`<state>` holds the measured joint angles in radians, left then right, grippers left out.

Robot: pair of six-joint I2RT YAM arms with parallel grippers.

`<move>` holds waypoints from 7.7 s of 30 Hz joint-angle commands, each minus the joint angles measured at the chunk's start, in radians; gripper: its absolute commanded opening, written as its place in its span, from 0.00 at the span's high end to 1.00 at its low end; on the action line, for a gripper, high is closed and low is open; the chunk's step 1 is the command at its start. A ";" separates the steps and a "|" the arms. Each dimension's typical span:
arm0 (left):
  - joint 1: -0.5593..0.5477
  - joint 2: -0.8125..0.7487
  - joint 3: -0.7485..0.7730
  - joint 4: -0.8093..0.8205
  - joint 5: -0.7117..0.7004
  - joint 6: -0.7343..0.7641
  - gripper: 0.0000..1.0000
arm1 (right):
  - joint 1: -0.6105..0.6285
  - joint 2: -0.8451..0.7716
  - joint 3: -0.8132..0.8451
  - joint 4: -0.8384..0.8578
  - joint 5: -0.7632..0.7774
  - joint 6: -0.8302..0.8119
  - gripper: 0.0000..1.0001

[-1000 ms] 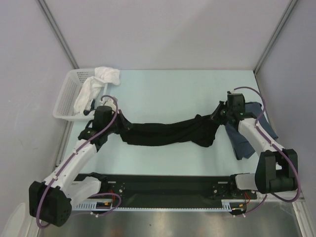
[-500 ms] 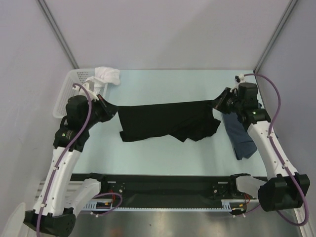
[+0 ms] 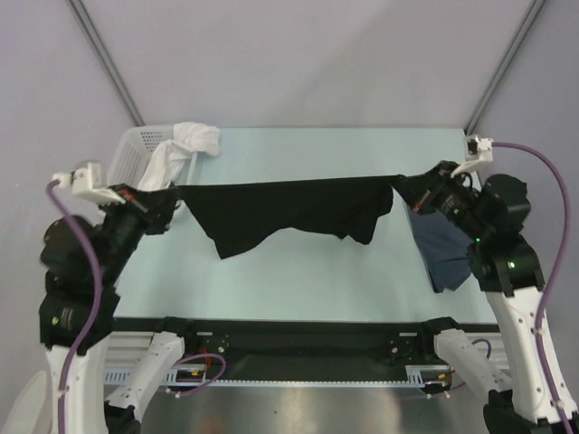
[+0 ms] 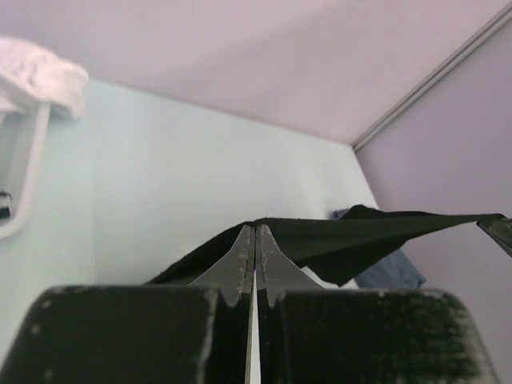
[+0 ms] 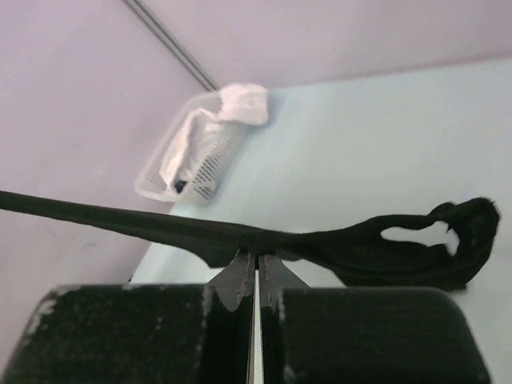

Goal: Fold and stack the tank tops
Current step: Flatten the tank top out, then fold the tank top

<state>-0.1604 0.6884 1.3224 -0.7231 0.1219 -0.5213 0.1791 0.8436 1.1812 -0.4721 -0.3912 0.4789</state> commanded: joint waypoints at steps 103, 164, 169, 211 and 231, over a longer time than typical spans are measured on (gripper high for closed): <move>-0.249 0.128 -1.086 0.438 -0.080 -0.358 0.31 | 0.074 0.427 -0.669 0.302 0.284 0.219 0.52; -0.241 0.029 -0.904 0.125 -0.208 -0.464 0.99 | 0.352 0.051 -0.675 -0.028 0.546 0.360 1.00; -0.232 0.092 -0.812 0.108 -0.228 -0.411 0.97 | 0.342 0.149 -0.531 -0.020 0.555 0.284 1.00; 0.009 0.680 -0.477 0.294 -0.182 -0.299 1.00 | 0.105 0.836 -0.055 0.099 0.407 0.124 1.00; 0.012 0.859 -0.365 0.347 -0.199 -0.244 1.00 | 0.088 0.907 -0.045 0.139 0.456 0.165 1.00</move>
<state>-0.1619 1.5509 0.9215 -0.4061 -0.0422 -0.7990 0.2775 1.7466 1.1080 -0.3607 0.0185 0.6361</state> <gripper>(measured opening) 0.008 0.010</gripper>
